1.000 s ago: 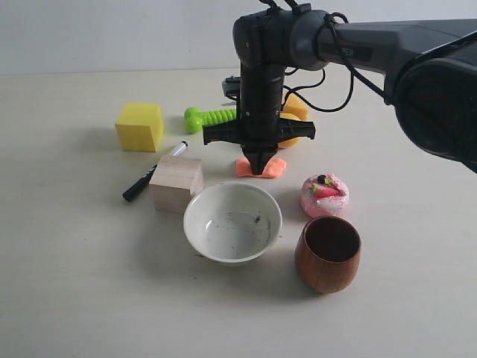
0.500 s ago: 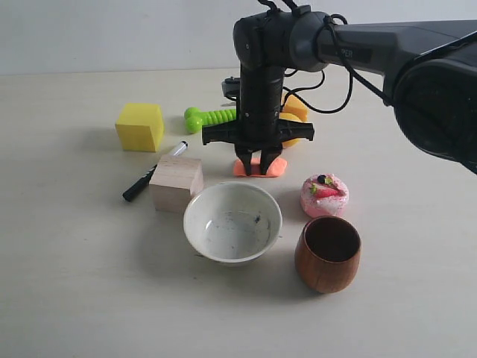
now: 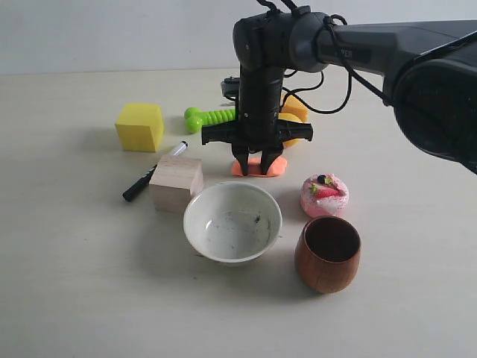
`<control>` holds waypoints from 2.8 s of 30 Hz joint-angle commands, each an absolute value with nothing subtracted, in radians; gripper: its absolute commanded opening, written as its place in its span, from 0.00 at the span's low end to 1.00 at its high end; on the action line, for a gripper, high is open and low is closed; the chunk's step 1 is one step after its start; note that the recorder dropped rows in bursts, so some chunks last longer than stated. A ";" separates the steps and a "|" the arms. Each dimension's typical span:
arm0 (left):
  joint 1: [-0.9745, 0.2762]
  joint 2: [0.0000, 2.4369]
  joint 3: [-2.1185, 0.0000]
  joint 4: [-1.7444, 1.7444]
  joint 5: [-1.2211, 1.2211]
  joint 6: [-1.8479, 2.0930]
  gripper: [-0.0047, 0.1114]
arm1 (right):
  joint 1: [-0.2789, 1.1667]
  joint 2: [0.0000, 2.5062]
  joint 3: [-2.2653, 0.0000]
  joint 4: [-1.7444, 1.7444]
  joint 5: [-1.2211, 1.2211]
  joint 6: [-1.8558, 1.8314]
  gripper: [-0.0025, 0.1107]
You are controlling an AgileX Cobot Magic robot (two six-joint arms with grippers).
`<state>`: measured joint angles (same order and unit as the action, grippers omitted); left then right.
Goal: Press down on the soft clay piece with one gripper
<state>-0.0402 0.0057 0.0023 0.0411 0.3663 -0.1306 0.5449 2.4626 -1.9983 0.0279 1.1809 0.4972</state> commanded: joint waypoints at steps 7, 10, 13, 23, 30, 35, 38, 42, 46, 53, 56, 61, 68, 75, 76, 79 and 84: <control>-0.048 0.000 0.000 0.037 0.360 -0.133 0.04 | 0.546 2.488 -2.064 0.023 1.106 0.490 0.34; -0.048 0.000 0.000 0.037 0.360 -0.133 0.04 | 0.546 2.488 -2.089 0.023 1.121 0.490 0.30; -0.048 0.000 0.000 0.037 0.360 -0.133 0.04 | 0.546 2.488 -2.101 0.023 1.137 0.490 0.23; -0.048 0.000 0.000 0.037 0.360 -0.133 0.04 | 0.546 2.488 -2.101 0.023 1.188 0.472 0.08; -0.048 0.000 0.000 0.037 0.360 -0.133 0.04 | 0.546 2.484 -2.101 0.025 1.220 0.472 0.08; -0.048 0.000 0.000 0.037 0.360 -0.133 0.04 | 0.546 2.443 -2.101 0.027 1.217 0.456 0.07; -0.048 0.000 0.000 0.037 0.360 -0.133 0.04 | 0.546 2.402 -2.101 0.029 1.197 0.444 0.05; -0.048 0.000 0.000 0.037 0.360 -0.133 0.04 | 0.546 2.346 -2.101 0.035 1.158 0.444 0.05; -0.048 0.000 0.000 0.037 0.360 -0.133 0.04 | 0.546 2.303 -2.101 0.054 1.140 0.444 0.05; -0.048 0.000 0.000 0.037 0.360 -0.133 0.04 | 0.581 2.246 -2.061 -0.029 1.147 0.400 0.04; -0.048 0.000 0.000 0.037 0.360 -0.133 0.04 | 0.625 2.185 -1.962 -0.141 1.082 0.400 0.04; -0.048 0.000 0.000 0.037 0.360 -0.133 0.04 | 0.651 2.007 -1.721 -0.129 0.850 0.371 0.02; -0.048 0.000 0.000 0.037 0.360 -0.133 0.04 | 0.651 1.680 -1.331 -0.130 0.604 0.363 0.02; -0.048 0.000 0.000 0.037 0.360 -0.133 0.04 | 0.651 1.370 -1.010 -0.123 0.483 0.363 0.02; -0.048 0.000 0.000 0.037 0.360 -0.133 0.04 | 0.651 1.333 -0.985 -0.120 0.483 0.363 0.02; -0.048 0.000 0.000 0.037 0.360 -0.133 0.04 | 0.651 1.231 -0.942 -0.115 0.498 0.363 0.02; -0.048 0.000 0.000 0.037 0.360 -0.133 0.04 | 0.651 1.088 -0.934 -0.105 0.573 0.388 0.02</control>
